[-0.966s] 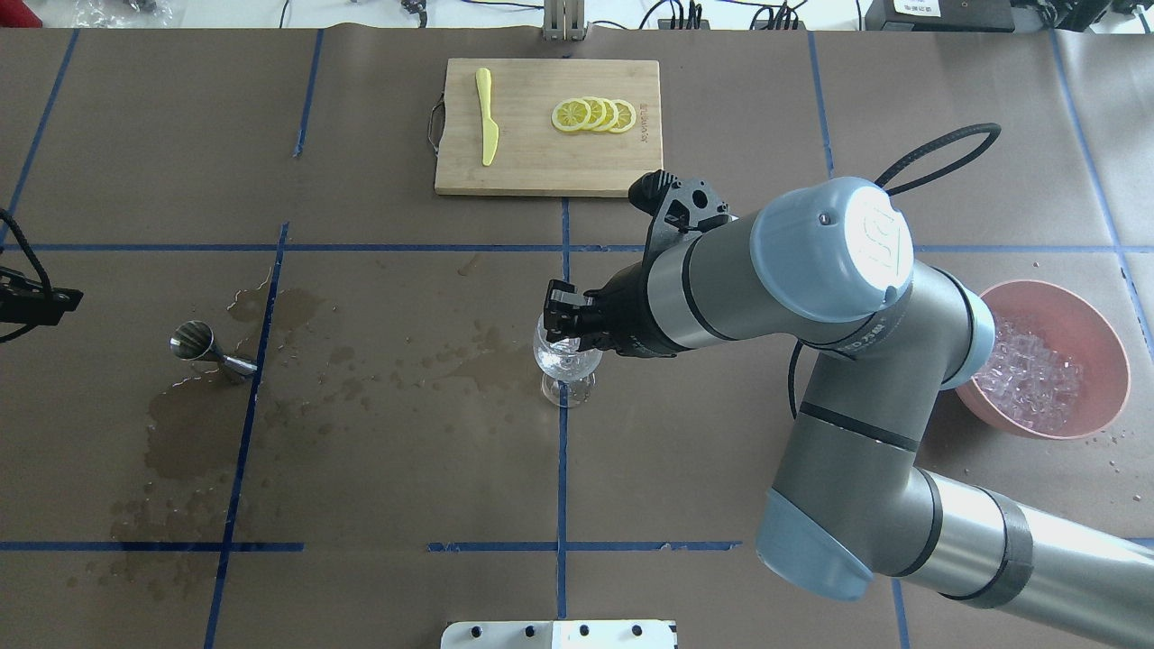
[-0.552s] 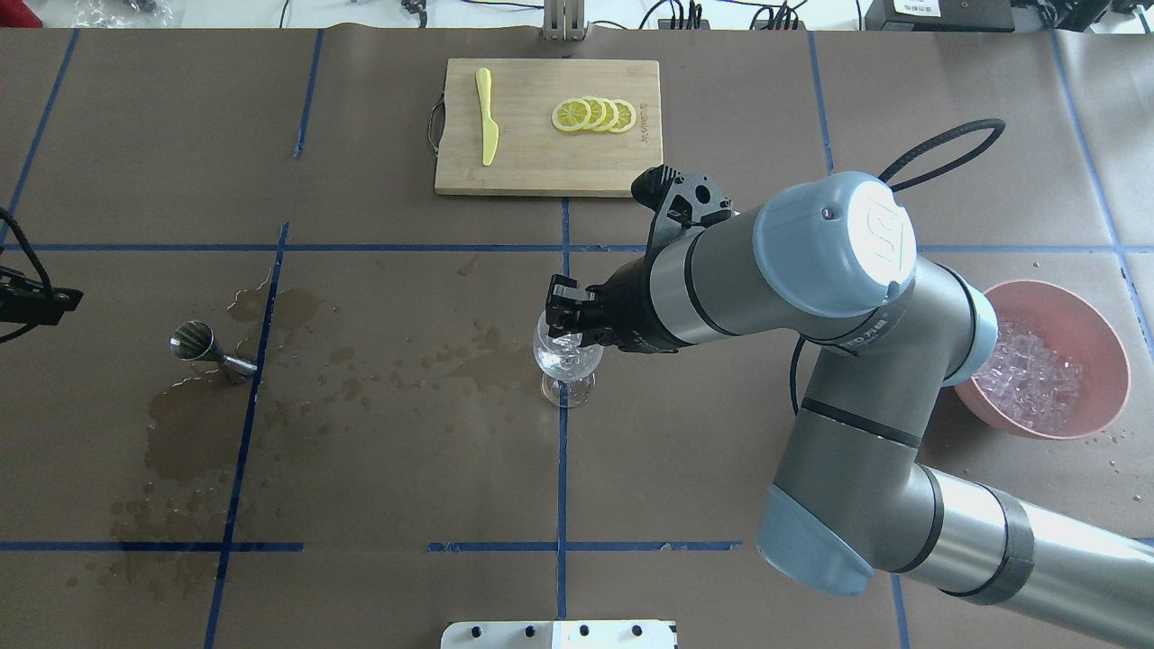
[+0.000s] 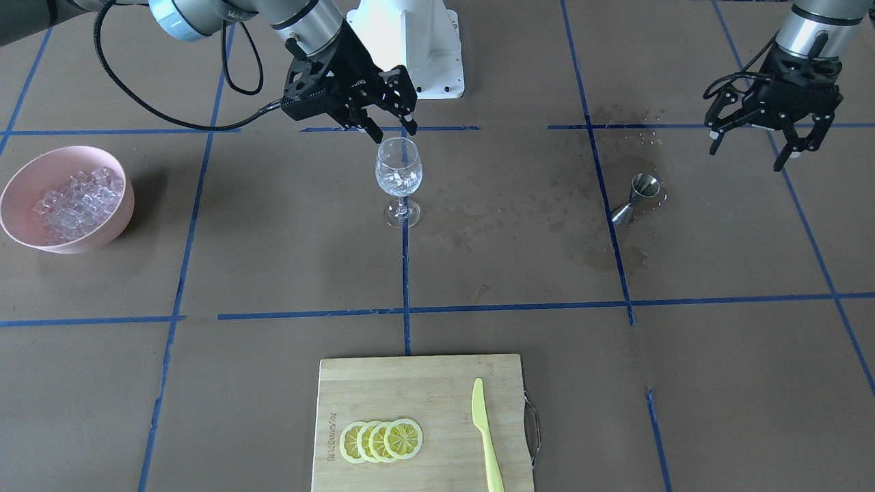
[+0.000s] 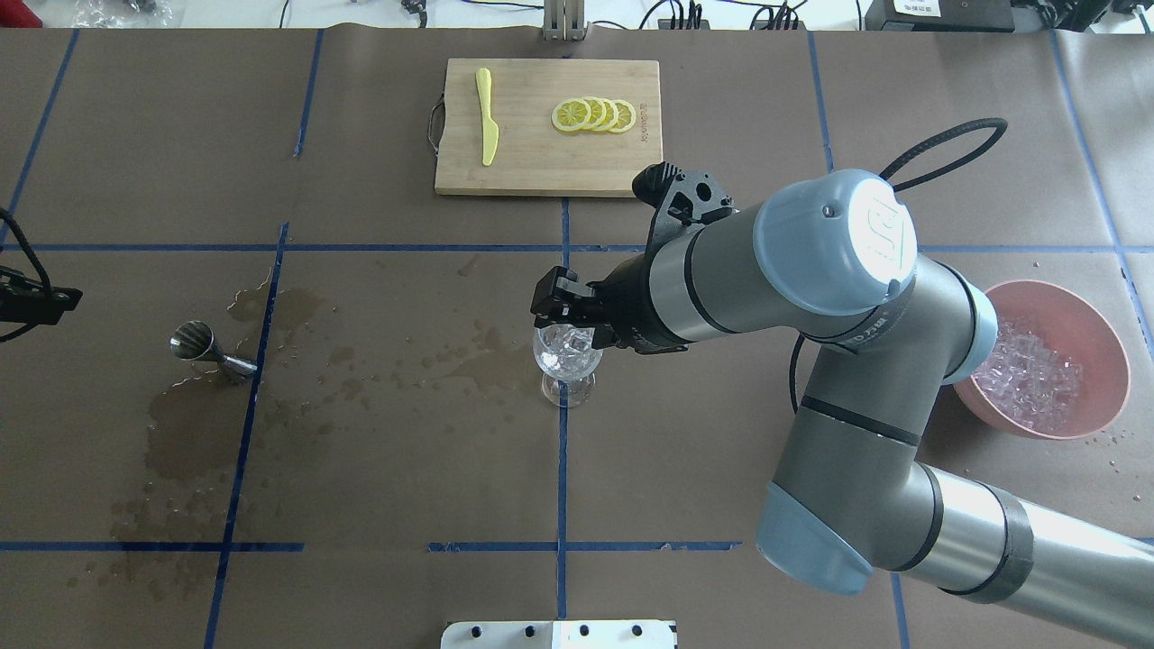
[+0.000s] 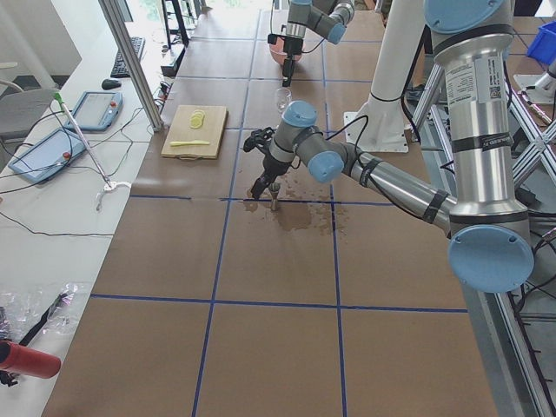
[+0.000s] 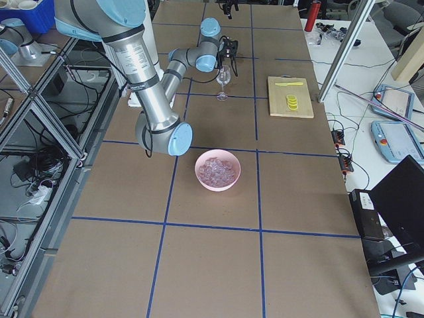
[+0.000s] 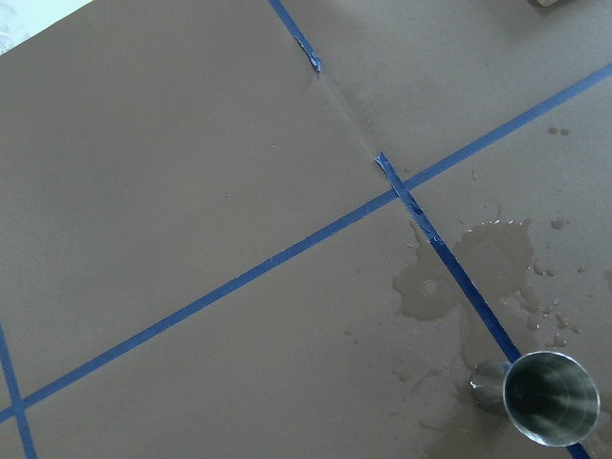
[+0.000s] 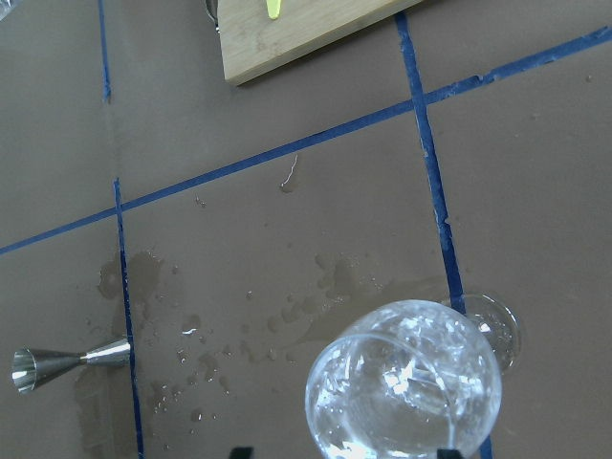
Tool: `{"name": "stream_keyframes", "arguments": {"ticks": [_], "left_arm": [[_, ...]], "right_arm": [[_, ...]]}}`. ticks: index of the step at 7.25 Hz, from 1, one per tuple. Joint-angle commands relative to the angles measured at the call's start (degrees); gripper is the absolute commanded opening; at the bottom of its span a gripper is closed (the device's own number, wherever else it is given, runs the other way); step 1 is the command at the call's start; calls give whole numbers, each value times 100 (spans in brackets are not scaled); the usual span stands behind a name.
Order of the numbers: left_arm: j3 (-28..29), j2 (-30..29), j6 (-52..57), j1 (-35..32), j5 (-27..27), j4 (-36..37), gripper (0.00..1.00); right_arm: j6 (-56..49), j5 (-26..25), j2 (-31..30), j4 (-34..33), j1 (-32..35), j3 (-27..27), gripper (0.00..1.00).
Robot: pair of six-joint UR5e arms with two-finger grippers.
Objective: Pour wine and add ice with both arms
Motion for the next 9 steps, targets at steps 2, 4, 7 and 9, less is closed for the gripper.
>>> {"name": "stream_keyframes", "arguments": {"ticks": [2, 4, 7, 9], "left_arm": [[51, -5, 0, -24, -1, 0, 100], [77, 30, 26, -207, -45, 9, 100], [987, 4, 1733, -1863, -2167, 9, 100], [1595, -5, 2791, -2709, -2181, 79, 100]], "right_arm": [[-88, 140, -23, -671, 312, 242, 100], [-1049, 211, -111, -2128, 742, 646, 100], [-3114, 211, -538, -3382, 1227, 832, 100], [-4939, 420, -1198, -3602, 1891, 824, 100]]}}
